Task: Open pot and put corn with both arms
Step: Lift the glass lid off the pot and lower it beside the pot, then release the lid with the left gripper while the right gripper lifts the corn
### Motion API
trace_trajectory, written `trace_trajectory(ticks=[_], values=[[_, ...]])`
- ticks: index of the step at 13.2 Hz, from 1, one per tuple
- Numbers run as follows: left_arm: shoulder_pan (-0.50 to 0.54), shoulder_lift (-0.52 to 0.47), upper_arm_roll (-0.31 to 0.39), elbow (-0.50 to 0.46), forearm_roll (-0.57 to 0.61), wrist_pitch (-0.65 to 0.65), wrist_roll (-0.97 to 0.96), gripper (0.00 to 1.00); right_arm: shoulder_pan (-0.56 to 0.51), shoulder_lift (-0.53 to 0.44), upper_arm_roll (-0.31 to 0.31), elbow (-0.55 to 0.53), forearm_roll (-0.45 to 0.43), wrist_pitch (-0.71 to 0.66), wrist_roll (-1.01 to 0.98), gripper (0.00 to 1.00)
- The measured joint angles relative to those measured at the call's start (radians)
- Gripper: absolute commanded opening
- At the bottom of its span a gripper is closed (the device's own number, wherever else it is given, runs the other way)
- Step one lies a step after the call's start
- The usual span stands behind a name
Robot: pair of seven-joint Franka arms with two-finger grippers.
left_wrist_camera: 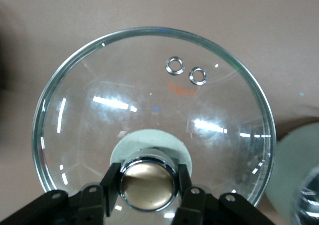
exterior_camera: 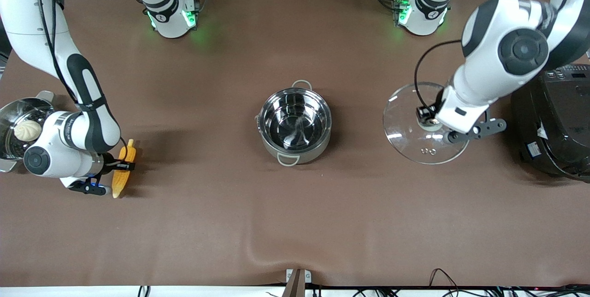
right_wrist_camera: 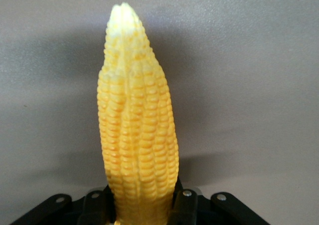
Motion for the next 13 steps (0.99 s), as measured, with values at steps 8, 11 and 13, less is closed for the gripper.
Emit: trace_trajectory(ticks=[8,11,13], values=[[0.021,0.021,0.0,-0.428,0.0,0.463,0.001,0.0,0.013,-0.089,0.018,0.015,0.0,-0.103,-0.019,0.0],[0.044,0.073,0.001,-0.457,0.0,0.528,0.001,0.0,0.05,-0.144,0.023,0.017,0.019,-0.172,-0.013,0.0],[0.055,0.111,0.002,-0.458,0.0,0.561,0.001,0.0,0.077,-0.17,0.024,0.018,0.027,-0.207,-0.002,0.0]])
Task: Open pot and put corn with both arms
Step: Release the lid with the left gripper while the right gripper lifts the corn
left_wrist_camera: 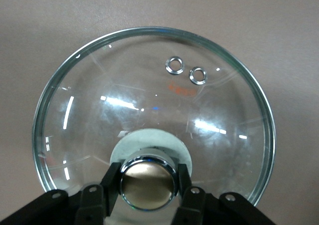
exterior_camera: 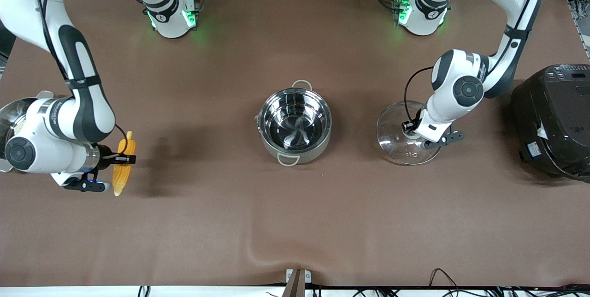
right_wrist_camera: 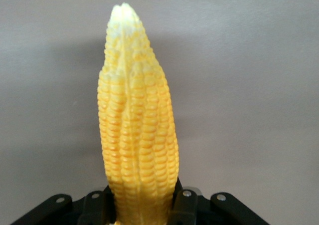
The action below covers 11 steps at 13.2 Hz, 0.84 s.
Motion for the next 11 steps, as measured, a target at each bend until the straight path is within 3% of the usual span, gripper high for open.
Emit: trace_trajectory(ticks=[4,5,7,8,9,11], values=[[0.013,0.041,0.0,0.0,0.0,0.033,0.002,0.0,0.064,-0.044,0.002,0.004,0.01,-0.063,0.022,0.0],[0.015,0.042,-0.001,0.0,0.0,0.034,0.002,0.05,0.088,-0.055,0.003,0.006,0.017,-0.077,0.042,0.0],[0.02,0.043,-0.002,0.002,0.0,0.036,0.002,0.41,0.147,-0.075,0.005,0.012,0.03,-0.096,0.106,0.0],[0.022,0.043,-0.002,0.003,0.0,0.037,0.002,0.82,0.183,-0.081,0.006,0.02,0.032,-0.107,0.151,0.0],[0.024,0.044,-0.002,0.006,0.0,0.037,0.002,1.0,0.223,-0.085,0.007,0.029,0.033,-0.113,0.204,0.0],[0.026,0.043,-0.002,0.017,0.0,0.037,0.002,1.0,0.313,-0.088,0.008,0.052,0.033,-0.116,0.313,0.0]])
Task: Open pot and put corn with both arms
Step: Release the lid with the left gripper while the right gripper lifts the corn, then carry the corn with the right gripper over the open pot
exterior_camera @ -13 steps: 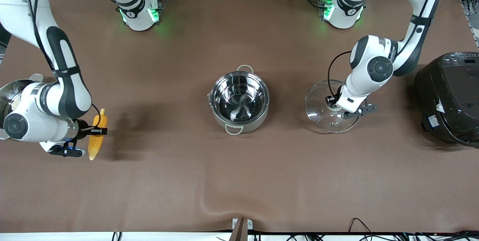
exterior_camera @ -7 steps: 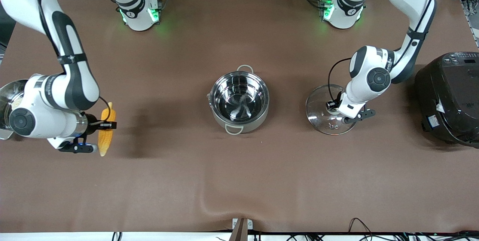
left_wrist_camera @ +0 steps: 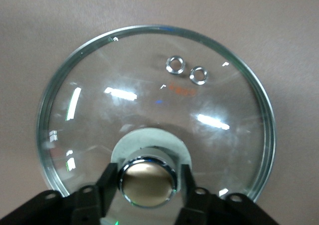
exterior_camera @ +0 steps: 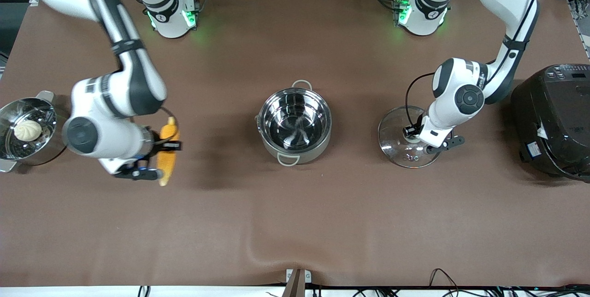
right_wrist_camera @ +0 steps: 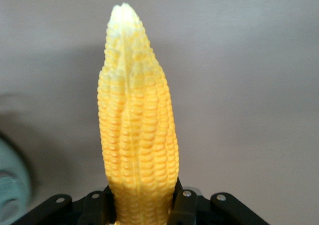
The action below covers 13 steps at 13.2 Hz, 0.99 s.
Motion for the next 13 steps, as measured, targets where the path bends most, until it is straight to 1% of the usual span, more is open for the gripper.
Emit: trace_trajectory(ticks=[2,3,5,8,10,13], values=[[0.0,-0.016,-0.001,0.035,0.0,-0.016,0.0,1.0,0.083,0.0,0.0,0.037,0.0,0.0,0.072,0.0],[0.0,-0.035,-0.001,0.064,0.0,-0.062,0.0,1.0,0.112,0.0,0.0,0.053,0.0,0.0,0.095,0.0],[0.001,-0.092,-0.001,0.166,0.0,-0.245,0.0,1.0,0.145,0.002,0.0,0.066,0.01,-0.002,0.108,0.0],[0.001,-0.168,-0.001,0.334,0.0,-0.503,0.0,1.0,0.183,0.023,-0.001,0.077,0.064,-0.001,0.143,0.0],[0.004,-0.189,0.002,0.44,0.0,-0.615,0.0,1.0,0.219,0.06,0.0,0.12,0.073,-0.007,0.165,0.0],[0.008,-0.189,0.005,0.566,0.0,-0.726,0.0,1.0,0.286,0.137,0.0,0.241,0.075,-0.059,0.185,0.0]])
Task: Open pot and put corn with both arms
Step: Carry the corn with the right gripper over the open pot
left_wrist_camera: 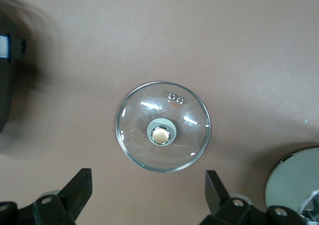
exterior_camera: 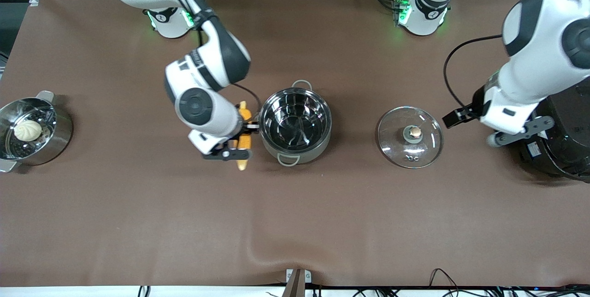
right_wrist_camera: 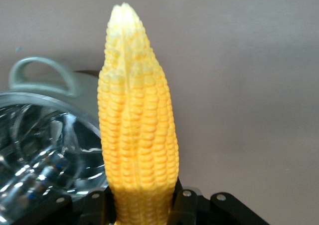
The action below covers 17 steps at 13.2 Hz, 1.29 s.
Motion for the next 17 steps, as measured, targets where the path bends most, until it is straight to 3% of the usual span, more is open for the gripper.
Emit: trace_trajectory(ticks=[6,17], values=[[0.0,0.0,-0.007,0.107,0.0,-0.096,0.001,1.0,0.087,0.066,-0.002,0.12,0.0,-0.007,0.019,0.0],[0.001,-0.016,-0.018,0.129,0.0,-0.118,0.015,1.0,0.209,0.122,-0.007,0.124,-0.042,0.008,0.042,0.0]])
